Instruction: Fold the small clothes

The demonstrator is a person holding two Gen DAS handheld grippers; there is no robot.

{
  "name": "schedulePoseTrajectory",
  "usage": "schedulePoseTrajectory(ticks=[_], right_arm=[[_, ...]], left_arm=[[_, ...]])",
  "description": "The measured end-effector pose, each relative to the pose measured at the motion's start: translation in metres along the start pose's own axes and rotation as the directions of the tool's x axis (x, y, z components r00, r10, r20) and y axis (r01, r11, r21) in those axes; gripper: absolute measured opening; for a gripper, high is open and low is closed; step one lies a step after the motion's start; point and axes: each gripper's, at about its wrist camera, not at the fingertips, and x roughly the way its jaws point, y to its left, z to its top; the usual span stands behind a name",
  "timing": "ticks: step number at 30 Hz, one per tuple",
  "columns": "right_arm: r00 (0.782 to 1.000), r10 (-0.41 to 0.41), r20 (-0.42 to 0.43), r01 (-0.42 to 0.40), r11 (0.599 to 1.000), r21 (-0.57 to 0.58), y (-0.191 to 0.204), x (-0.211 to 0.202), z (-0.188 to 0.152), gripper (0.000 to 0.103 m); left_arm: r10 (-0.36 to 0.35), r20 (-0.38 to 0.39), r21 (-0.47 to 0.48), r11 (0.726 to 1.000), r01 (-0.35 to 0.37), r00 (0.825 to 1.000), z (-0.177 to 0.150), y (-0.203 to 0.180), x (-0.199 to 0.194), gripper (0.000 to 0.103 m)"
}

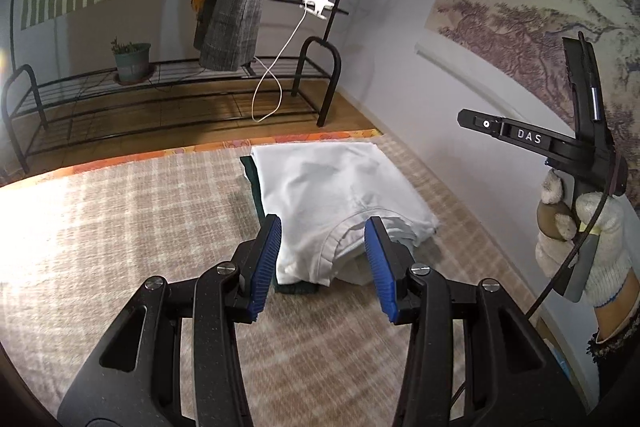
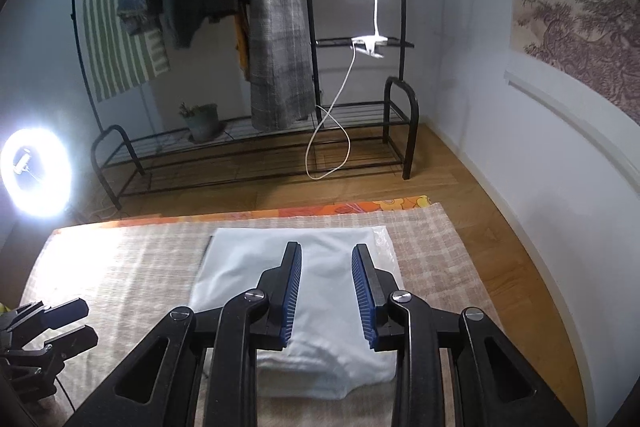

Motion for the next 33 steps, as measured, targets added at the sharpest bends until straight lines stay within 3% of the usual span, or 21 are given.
schedulePoseTrajectory(ticks=[11, 15, 19, 21, 25, 27, 31, 33], right_arm=[[0.998, -0.059, -0.002, 0.059, 0.997, 0.047, 0.049, -0.093, -0.041, 0.028], [0.997, -0.071, -0.006, 0.071, 0.996, 0.051, 0.075, -0.121, -0.065, 0.031], [0.995, -0.093, 0.021, 0.092, 0.995, 0.034, 0.103, -0.145, -0.086, 0.034], [0.994, -0.104, 0.035, 0.103, 0.994, 0.031, 0.117, -0.154, -0.097, 0.043], [0.993, -0.109, 0.052, 0.107, 0.993, 0.043, 0.134, -0.164, -0.115, 0.047], [0.991, -0.121, 0.059, 0.118, 0.992, 0.047, 0.142, -0.167, -0.123, 0.058], [0.991, -0.121, 0.065, 0.118, 0.992, 0.040, 0.157, -0.171, -0.138, 0.062], [0.988, -0.132, 0.075, 0.130, 0.991, 0.029, 0.165, -0.173, -0.144, 0.070]], left_arm=[[-0.016, 0.030, 0.031, 0.999, 0.016, 0.999, -0.034, 0.009, -0.089, 0.044], [-0.013, 0.045, 0.044, 0.999, 0.011, 0.999, -0.053, 0.015, -0.118, 0.056], [-0.004, 0.061, 0.050, 0.999, 0.001, 0.998, -0.071, 0.024, -0.143, 0.058], [0.002, 0.064, 0.053, 0.999, -0.006, 0.998, -0.079, 0.028, -0.153, 0.062], [0.022, 0.081, 0.065, 0.998, -0.027, 0.996, -0.092, 0.035, -0.171, 0.066], [0.029, 0.089, 0.074, 0.997, -0.035, 0.996, -0.100, 0.039, -0.178, 0.071], [0.045, 0.101, 0.085, 0.995, -0.054, 0.994, -0.113, 0.045, -0.184, 0.073], [0.057, 0.102, 0.097, 0.993, -0.067, 0.993, -0.116, 0.046, -0.183, 0.075]])
